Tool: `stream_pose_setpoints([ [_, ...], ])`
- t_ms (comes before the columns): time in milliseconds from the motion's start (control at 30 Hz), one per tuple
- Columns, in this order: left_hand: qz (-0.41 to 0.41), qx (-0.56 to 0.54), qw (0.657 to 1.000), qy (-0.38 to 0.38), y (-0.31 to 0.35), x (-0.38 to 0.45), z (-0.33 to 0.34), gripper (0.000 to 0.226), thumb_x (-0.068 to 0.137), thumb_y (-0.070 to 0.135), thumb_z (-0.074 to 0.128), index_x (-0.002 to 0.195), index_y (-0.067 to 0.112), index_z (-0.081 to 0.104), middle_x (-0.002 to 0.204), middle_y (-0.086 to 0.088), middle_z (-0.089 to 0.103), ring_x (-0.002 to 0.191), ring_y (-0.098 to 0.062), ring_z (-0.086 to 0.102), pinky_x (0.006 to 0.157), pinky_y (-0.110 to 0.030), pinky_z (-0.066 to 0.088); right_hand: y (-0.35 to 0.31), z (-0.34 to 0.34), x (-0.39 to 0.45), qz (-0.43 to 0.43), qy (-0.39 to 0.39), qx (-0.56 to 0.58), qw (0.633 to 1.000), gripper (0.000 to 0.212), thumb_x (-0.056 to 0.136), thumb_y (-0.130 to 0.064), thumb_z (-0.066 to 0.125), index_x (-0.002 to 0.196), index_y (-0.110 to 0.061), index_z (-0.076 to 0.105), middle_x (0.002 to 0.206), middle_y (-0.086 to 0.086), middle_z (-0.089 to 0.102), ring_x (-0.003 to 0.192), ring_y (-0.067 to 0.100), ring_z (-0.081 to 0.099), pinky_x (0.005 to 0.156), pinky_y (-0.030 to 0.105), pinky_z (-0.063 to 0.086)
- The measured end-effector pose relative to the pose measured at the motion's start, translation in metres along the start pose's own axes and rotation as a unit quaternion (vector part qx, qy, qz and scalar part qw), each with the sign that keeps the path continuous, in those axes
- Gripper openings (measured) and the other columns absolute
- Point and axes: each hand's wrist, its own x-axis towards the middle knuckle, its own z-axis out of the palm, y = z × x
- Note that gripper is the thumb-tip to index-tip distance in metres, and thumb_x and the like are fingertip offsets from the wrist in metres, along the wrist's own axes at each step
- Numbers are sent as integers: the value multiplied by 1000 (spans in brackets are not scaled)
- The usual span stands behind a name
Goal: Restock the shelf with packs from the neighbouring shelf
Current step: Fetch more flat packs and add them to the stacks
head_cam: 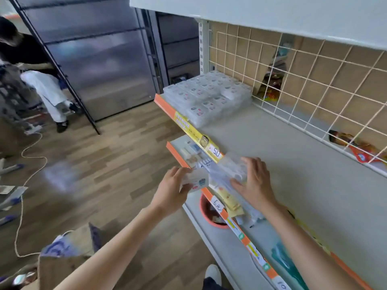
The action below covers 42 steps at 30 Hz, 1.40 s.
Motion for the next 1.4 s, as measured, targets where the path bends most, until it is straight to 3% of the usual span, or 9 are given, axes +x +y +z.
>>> stream_pose_setpoints([
  [167, 30, 4, 999, 27, -8, 72, -9, 35, 88, 13, 57, 122, 12, 49, 117, -5, 54, 109, -23, 48, 78, -15, 29, 18, 27, 72, 67, 10, -36, 997, 58, 61, -35, 58, 106, 1, 56, 96, 21, 56, 89, 41, 53, 70, 46, 43],
  [367, 86, -64, 994, -12, 6, 136, 24, 38, 88, 12, 57, 123, 15, 43, 117, -5, 53, 107, -22, 49, 79, -19, 32, 38, 44, 77, 109, 20, -77, 991, 62, 62, -50, 45, 105, -7, 56, 88, 15, 59, 83, 36, 57, 67, 42, 46],
  [567, 164, -66, 981, -82, 20, 213, 63, 33, 88, 7, 55, 121, 11, 50, 114, -11, 52, 99, -29, 52, 78, -25, 36, 49, 38, 84, 244, 102, -96, 960, 57, 58, -32, 73, 105, -4, 58, 94, 18, 56, 88, 38, 54, 69, 42, 45],
  [700, 246, -29, 959, -136, 23, 261, 91, 33, 92, 21, 46, 120, 7, 57, 112, -17, 53, 104, -34, 51, 90, -33, 39, 57, 35, 83, 293, 143, -137, 935, 60, 64, -44, 48, 105, -2, 58, 94, 18, 55, 87, 35, 48, 71, 41, 46],
  [800, 309, -21, 934, -178, 20, 285, 107, 51, 88, 35, 29, 111, 5, 64, 102, -19, 55, 92, -36, 49, 89, -30, 34, 58, 37, 84, 316, 144, -152, 925, 61, 63, -45, 44, 110, -7, 53, 95, 14, 54, 88, 28, 41, 72, 41, 48],
  [967, 367, -110, 907, -177, 0, 286, 109, 42, 91, 26, 34, 111, 4, 63, 100, -15, 55, 91, -15, 38, 88, -15, 29, 56, 35, 81, 336, 130, -142, 922, 61, 68, -42, 53, 120, -10, 52, 105, 11, 51, 94, 24, 38, 82, 43, 47],
  [1100, 349, -138, 902, -215, -2, 284, 104, 60, 82, 53, 41, 122, 12, 55, 117, -5, 42, 102, -9, 28, 93, -8, 20, 52, 32, 79, 382, 146, -155, 900, 62, 69, -31, 72, 122, -5, 52, 107, 14, 48, 98, 30, 40, 89, 46, 44],
  [1267, 398, -76, 879, -252, -8, 285, 113, 82, 67, 54, 45, 139, 16, 35, 124, -2, 33, 114, -15, 26, 105, -30, 30, 36, 49, 85, 439, 170, -180, 864, 74, 68, -49, 58, 127, -4, 49, 109, 16, 44, 97, 34, 42, 86, 44, 42],
  [1400, 383, -112, 884, -242, -6, 288, 115, 68, 74, 31, 65, 135, 16, 40, 118, -2, 38, 109, -11, 27, 94, -11, 22, 21, 41, 83, 424, 222, -59, 876, 62, 75, -57, 45, 121, -18, 56, 90, -4, 51, 87, 21, 52, 79, 28, 44],
])
